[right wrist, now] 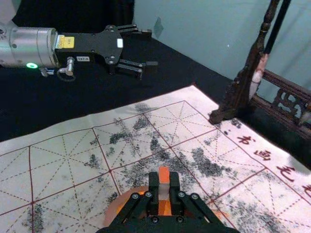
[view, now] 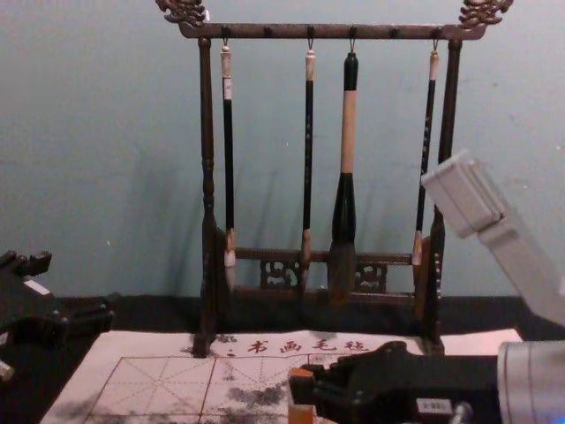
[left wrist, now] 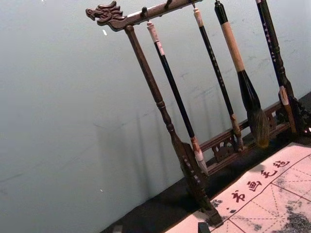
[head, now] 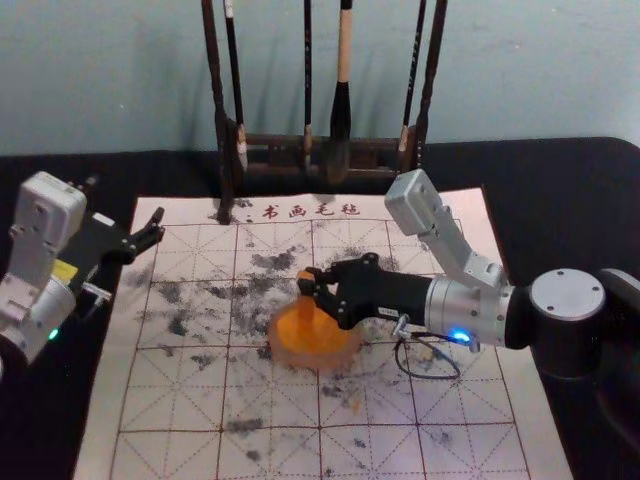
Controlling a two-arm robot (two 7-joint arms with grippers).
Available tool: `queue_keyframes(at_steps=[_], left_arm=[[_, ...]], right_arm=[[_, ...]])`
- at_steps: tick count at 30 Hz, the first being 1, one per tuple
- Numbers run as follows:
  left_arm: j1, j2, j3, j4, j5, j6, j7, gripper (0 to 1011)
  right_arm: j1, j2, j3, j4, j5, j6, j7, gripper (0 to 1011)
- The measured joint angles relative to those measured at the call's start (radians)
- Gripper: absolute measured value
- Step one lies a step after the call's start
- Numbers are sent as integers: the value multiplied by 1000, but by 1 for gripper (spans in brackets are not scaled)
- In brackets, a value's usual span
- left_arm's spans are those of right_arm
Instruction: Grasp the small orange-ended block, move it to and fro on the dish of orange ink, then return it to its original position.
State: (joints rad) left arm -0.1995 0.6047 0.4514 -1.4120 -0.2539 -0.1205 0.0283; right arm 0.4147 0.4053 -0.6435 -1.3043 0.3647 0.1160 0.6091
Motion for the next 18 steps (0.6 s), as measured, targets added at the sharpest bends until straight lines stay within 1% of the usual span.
queue_keyframes(at_steps=[11, 18], left_arm=[[0, 0, 0, 0, 0, 0, 0, 1001], [0, 0, 0, 0, 0, 0, 0, 1001]], right_arm=[[-13, 14, 21, -11, -6, 3, -6, 119], [-28, 28, 34, -31, -4, 9, -6, 119]])
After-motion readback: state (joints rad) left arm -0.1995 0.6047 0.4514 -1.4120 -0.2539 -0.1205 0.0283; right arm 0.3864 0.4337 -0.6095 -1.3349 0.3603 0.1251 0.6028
